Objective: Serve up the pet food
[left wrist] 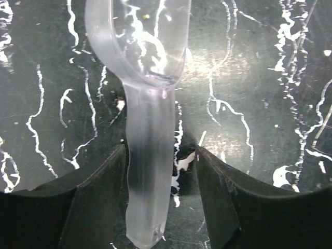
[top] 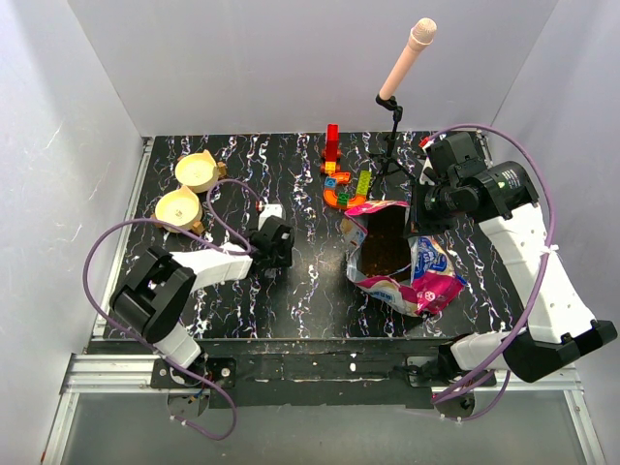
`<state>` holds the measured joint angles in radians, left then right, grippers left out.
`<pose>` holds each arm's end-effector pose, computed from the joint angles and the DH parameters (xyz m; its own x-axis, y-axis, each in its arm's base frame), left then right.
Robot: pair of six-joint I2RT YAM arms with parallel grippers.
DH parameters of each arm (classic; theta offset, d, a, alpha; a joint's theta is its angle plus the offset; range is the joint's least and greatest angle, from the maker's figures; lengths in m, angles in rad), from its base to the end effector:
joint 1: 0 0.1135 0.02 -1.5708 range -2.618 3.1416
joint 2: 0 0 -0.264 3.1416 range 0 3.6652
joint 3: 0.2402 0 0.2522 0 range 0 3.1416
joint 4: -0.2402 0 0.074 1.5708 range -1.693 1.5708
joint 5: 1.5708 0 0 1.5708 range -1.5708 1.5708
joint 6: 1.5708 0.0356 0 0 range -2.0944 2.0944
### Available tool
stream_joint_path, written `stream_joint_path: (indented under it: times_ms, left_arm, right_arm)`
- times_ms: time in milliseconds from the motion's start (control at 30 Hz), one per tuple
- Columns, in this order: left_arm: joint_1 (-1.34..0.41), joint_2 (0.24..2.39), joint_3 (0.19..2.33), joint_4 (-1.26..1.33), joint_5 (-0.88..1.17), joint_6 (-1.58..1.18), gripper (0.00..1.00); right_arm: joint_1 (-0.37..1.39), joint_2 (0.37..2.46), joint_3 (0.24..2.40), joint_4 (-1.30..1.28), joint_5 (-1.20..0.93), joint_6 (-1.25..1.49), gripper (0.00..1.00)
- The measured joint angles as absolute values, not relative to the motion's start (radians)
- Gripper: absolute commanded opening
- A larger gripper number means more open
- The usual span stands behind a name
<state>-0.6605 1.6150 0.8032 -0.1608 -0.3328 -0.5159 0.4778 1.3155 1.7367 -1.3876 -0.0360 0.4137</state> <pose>0.2475 -0.1776 0.1519 -0.7820 0.0171 -0.6230 0.0561 0.9975 -0.0430 0.1900 0.0998 0.4337 -0.8611 0.0065 -0.5084 -0.1436 0.9561 0.2556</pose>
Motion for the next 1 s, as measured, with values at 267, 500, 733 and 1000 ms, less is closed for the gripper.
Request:
stream_joint_path:
  times_ms: [267,500,733,1000]
  left_arm:
    - [-0.776,1.603,0.748,-0.099,-0.534,-0.540,0.36]
    - [-0.865,1.681,0.806,-0.134,-0.701,-0.588,0.17]
    - [-0.912,1.734,0.869,-0.222,-0.801,-0.653,0.33]
    - [-0.935,1.746,0.869,-0.229,-0.855,-0.683,0.36]
  right_arm:
    - [0.478,1.304,1.711,-1.364,-0.060,0.412,0.01]
    - [0.478,1.280,1.676,-1.338,-0.094,0.411,0.01]
    - [0.478,1.251,1.639,-1.310,-0.115,0.411,0.01]
    - [0.478,1.207,1.584,-1.265,-0.123,0.410,0.01]
